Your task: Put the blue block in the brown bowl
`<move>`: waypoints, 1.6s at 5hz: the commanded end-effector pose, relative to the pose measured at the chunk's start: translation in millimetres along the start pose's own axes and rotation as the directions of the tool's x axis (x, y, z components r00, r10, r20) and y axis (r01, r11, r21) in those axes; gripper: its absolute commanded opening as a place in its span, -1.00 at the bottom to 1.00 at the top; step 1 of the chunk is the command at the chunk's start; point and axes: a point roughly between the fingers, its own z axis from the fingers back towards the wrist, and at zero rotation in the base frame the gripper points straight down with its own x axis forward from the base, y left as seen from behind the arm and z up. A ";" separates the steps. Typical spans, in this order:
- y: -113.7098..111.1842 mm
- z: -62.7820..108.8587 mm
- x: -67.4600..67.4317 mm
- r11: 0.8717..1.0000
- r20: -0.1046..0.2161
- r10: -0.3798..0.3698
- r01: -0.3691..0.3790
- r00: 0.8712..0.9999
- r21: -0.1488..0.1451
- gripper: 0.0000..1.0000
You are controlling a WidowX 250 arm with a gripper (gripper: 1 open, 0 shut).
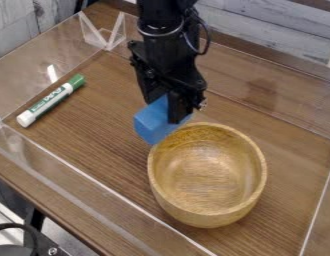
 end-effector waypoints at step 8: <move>-11.1 19.4 -1.1 1.000 0.056 0.022 -0.022 0.998 0.000 -1.00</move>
